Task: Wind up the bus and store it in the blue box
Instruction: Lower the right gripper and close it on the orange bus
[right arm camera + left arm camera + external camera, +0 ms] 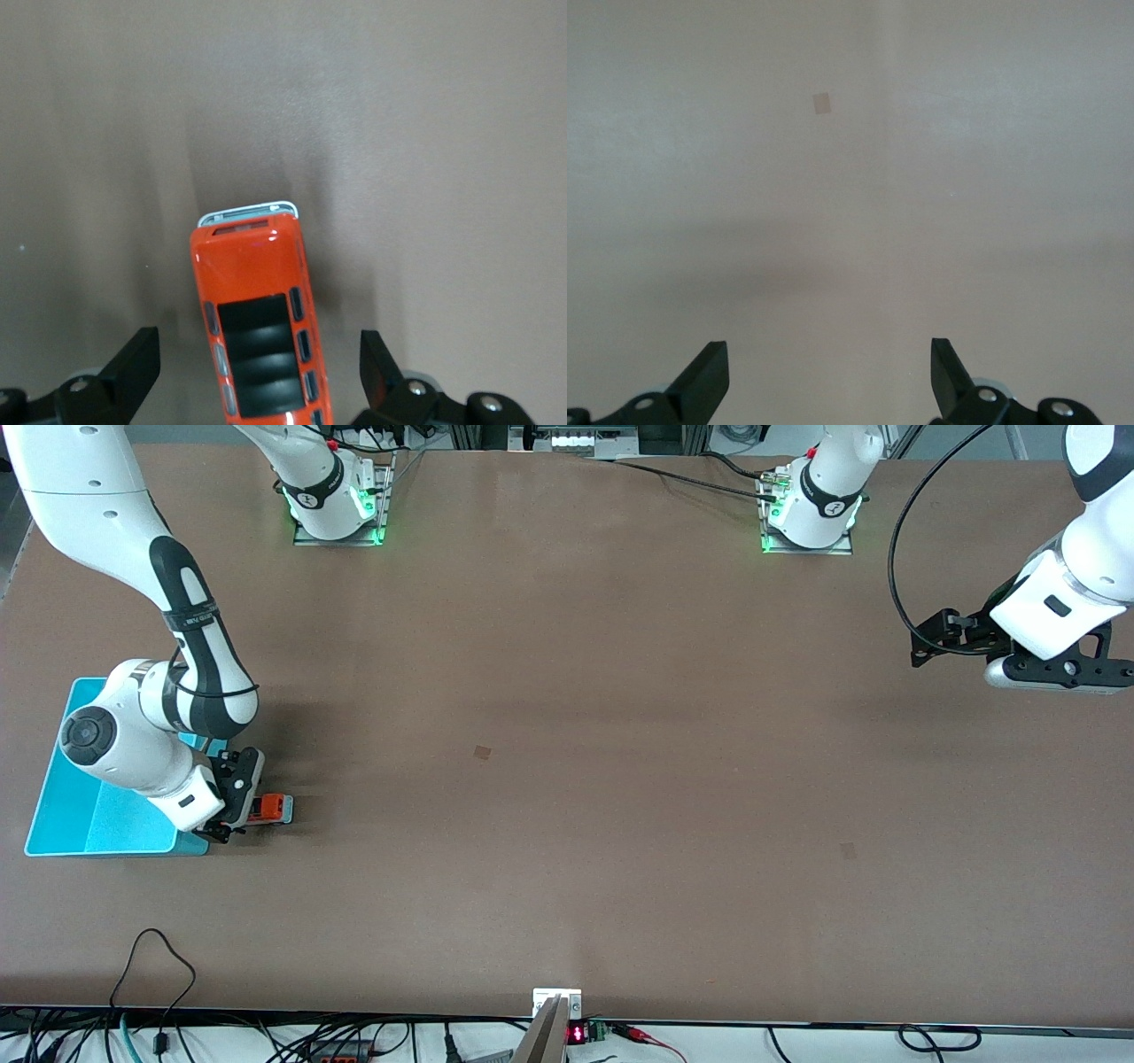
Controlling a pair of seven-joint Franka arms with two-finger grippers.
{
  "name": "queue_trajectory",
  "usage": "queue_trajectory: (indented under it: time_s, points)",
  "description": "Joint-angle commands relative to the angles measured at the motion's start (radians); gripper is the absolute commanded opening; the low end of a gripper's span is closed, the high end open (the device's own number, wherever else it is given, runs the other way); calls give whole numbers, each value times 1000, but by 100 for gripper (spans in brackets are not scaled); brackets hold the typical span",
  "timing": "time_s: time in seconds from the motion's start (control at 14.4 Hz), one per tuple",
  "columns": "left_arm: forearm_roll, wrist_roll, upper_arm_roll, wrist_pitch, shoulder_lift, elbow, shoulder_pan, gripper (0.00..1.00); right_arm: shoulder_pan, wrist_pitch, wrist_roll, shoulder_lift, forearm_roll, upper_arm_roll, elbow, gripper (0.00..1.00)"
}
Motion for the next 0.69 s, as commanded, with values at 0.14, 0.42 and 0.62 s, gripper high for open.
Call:
queue_trajectory:
  time_s: [0.14,0.42,0.62]
  points:
    - [-2,-11,1,-6,15,28,-6,100,-8,10,-30,15,-3,8,1,100]
    - [-2,-11,1,-6,15,28,-6,100,-4,18,-59,17,-3,9,5,39]
    - [-2,-11,1,-6,15,28,-6,100,5,18,-56,17,0,9,8,12]
